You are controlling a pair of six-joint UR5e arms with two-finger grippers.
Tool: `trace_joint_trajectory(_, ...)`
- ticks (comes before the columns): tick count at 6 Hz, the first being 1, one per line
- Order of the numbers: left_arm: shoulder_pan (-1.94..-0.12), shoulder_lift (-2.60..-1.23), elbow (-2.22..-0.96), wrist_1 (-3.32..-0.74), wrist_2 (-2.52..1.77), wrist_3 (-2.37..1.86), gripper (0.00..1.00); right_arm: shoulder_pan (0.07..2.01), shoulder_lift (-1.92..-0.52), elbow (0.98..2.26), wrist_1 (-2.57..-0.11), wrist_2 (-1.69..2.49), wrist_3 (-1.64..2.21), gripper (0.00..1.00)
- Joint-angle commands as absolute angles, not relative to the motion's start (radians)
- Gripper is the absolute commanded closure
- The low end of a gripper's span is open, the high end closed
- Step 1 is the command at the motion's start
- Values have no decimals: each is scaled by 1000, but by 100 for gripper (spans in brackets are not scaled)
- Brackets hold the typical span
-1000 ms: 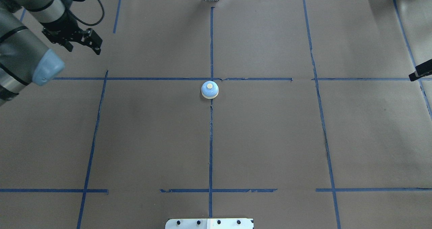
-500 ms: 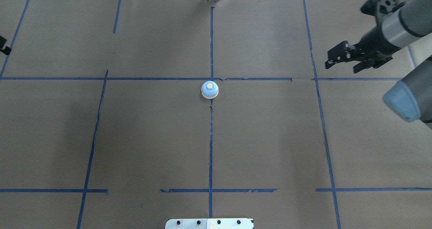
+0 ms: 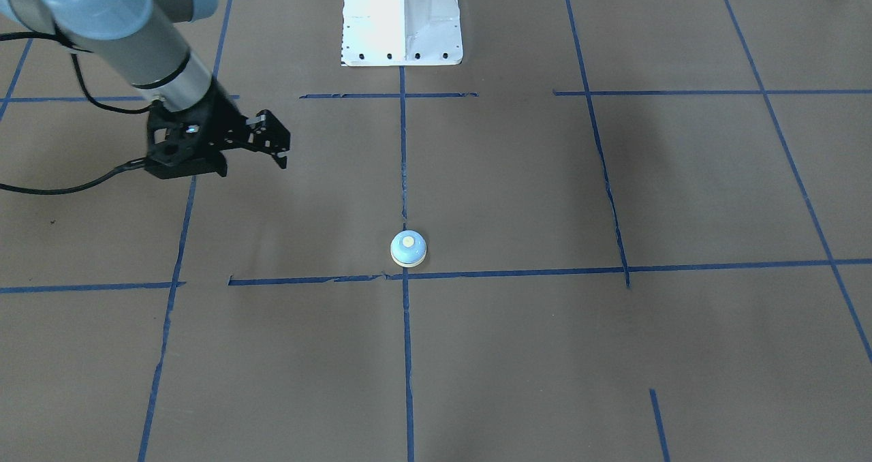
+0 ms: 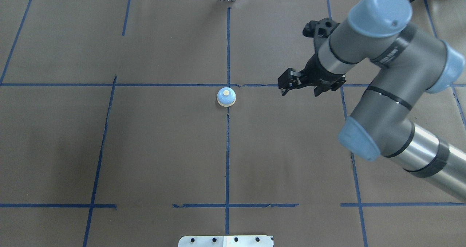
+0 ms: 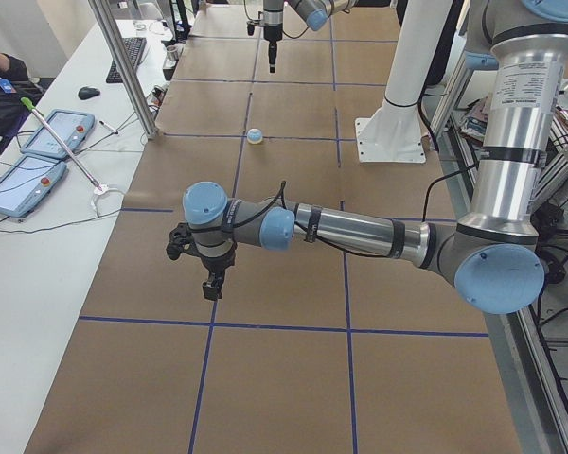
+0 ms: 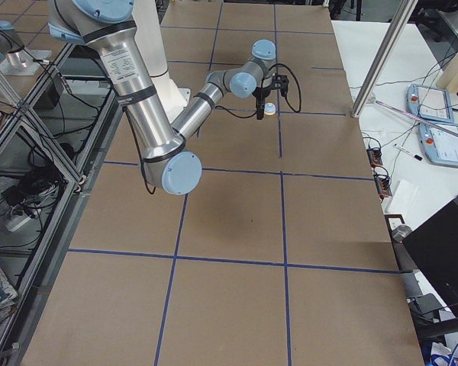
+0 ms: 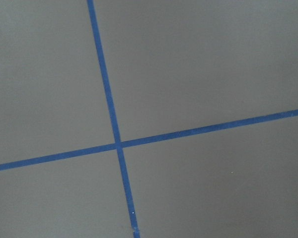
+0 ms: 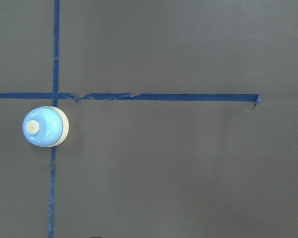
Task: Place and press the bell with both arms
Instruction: 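Move the right gripper over the bell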
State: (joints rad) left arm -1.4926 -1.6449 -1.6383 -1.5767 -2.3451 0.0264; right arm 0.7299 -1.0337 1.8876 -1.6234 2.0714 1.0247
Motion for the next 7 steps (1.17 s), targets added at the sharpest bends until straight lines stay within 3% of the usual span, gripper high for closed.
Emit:
trace_joint_trajectory(1,-1499,-1637,-1641,-1575,-2347,34,0,603,-877,1754,-1658,1910,1061,22)
trace_joint_trajectory(2,-1499,-1635,-1641,-1575,-2347,34,0,598,-732,1553,-1657,1911,1066,73)
trace_joint_trajectory(3,-1499,-1635,-1640,-1575,-2356,31,0,597,-631,1390,-1649,1910,1060,98)
trace_joint_trajectory(5,-1497,-1629,-1640,-1578,-2411,29,0,592,-577,1197,-1454,1907,1063,100)
trace_joint_trajectory(7,-1499,-1629,-1640,-1578,-2411,29,0,594,-578,1186,-1451,1905,1060,100)
